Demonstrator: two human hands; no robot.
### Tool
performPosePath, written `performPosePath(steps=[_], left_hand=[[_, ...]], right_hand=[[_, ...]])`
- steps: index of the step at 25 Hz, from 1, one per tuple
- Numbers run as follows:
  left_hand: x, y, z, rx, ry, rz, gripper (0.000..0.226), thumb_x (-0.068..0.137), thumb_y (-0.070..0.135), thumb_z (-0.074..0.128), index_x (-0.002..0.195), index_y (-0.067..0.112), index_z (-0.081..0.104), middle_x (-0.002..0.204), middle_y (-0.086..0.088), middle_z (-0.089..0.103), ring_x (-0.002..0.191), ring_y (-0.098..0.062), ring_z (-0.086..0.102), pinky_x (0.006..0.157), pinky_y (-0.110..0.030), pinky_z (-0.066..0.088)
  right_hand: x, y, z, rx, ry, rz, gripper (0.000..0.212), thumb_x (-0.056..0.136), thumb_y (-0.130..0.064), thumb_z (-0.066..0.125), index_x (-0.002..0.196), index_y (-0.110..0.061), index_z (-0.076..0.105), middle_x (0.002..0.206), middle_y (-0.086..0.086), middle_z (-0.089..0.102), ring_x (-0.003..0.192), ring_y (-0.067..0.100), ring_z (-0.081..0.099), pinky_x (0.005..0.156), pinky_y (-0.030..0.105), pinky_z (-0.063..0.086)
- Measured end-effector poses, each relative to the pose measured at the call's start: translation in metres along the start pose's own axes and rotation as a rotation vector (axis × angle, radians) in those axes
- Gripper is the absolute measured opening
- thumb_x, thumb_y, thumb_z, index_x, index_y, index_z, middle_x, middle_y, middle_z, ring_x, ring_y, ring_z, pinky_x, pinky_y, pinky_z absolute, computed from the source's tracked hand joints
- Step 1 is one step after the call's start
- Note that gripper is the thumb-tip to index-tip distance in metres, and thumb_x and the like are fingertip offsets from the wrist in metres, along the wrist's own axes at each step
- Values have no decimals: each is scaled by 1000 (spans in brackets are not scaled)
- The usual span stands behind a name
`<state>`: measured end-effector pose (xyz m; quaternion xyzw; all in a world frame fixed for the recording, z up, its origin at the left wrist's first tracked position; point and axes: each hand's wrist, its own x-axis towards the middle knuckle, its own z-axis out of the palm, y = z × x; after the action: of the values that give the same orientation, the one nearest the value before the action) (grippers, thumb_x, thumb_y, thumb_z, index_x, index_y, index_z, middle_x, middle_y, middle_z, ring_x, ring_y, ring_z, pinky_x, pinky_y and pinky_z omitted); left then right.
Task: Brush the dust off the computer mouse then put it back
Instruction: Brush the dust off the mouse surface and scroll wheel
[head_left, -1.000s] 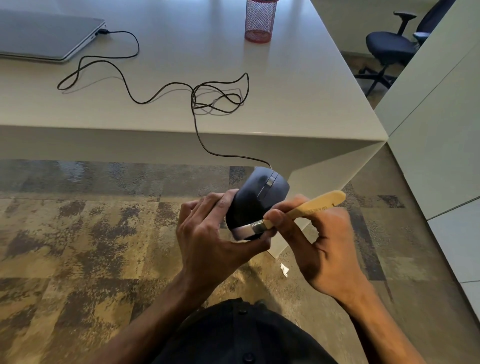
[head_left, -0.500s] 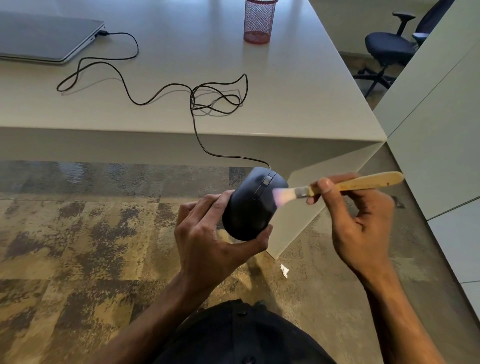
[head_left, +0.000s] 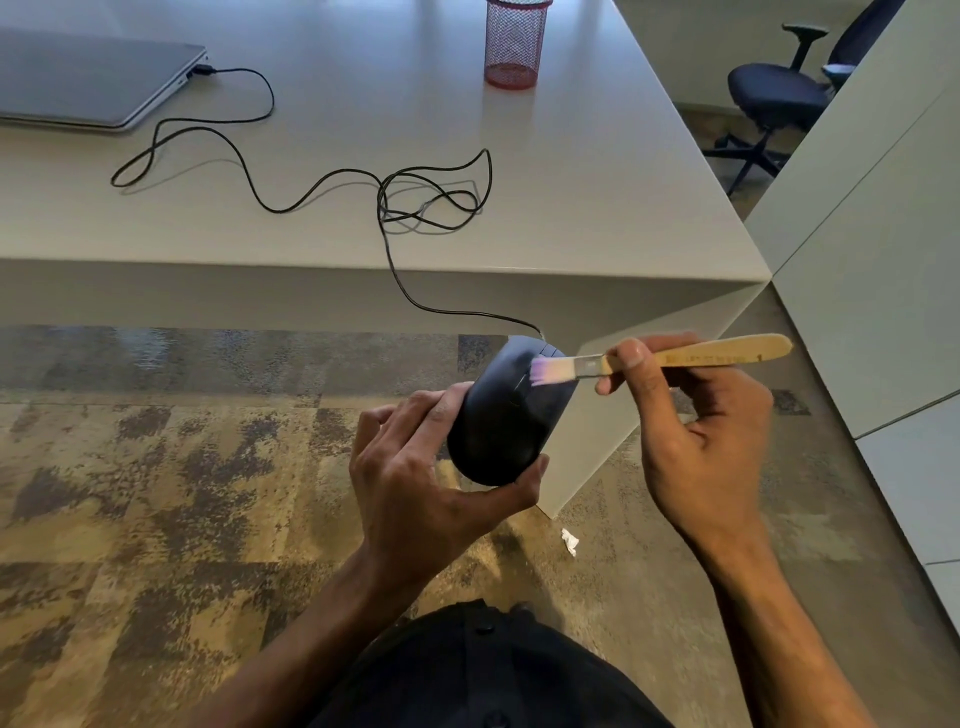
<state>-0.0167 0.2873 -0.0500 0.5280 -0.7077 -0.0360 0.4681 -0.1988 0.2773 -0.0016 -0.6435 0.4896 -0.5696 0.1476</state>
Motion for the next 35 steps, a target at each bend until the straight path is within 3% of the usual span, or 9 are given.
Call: performPosePath(steps=[6,8,14,18,24,29,32,35], left_hand=[[-1,-1,-1,3,1,16,69,70,63,65,104,3,66,93,-5,68,85,-9,54,77,-24,38],[-1,-1,-1,5,3,12,69,70,64,65,104,3,66,93,-5,68,84,-10,54,77,-24,38],[-1,0,0,25,8,29,70,70,63,66,105,2,66,94,-5,69,86,-9,54,79,-22,36],[-1,0,-1,21,13,38,70,70,63,66,105,2,66,95,-6,69,87,-9,54,80,-22,36],[-2,1,0,22,21,60,70,70,63,66,104,3,66,94,-5,69,88,-8,53,81,-22,36],[-1,2,2,27,21,71,70,71,63,66,105,3,66,96,-5,69,89,-9,54,82,-21,36],[0,3,3,34,20,79,70,70,63,66,105,2,67,96,-5,69,89,-8,54,82,-22,36],[1,3,4,29,29,68,69,70,63,67,104,3,67,95,-5,69,88,-7,54,82,-20,35]], right_hand=[[5,2,4,-157,110,21,13,99,-31,55,91,-25,64,81,-27,61,76,-7,65,68,13,52],[5,1,3,-90,118,-5,14,100,-28,55,90,-24,64,82,-23,63,76,-3,66,68,14,52],[1,-9,4,150,-150,-51,18,98,-22,54,87,-24,68,78,-16,69,77,8,69,75,21,53],[5,-7,4,134,-139,-18,19,99,-23,54,86,-24,68,78,-11,70,75,12,69,73,28,56],[12,-1,5,-68,25,49,13,100,-29,57,93,-24,66,83,-21,67,80,0,68,71,9,50],[15,-1,9,-40,-87,65,18,100,-30,56,91,-22,69,80,-19,68,83,-2,68,74,8,50],[19,3,9,-152,-11,106,13,100,-29,58,93,-24,68,83,-16,68,86,-5,66,73,2,45],[19,2,7,-52,10,76,20,101,-27,57,88,-19,70,82,-16,70,85,3,68,76,7,47]])
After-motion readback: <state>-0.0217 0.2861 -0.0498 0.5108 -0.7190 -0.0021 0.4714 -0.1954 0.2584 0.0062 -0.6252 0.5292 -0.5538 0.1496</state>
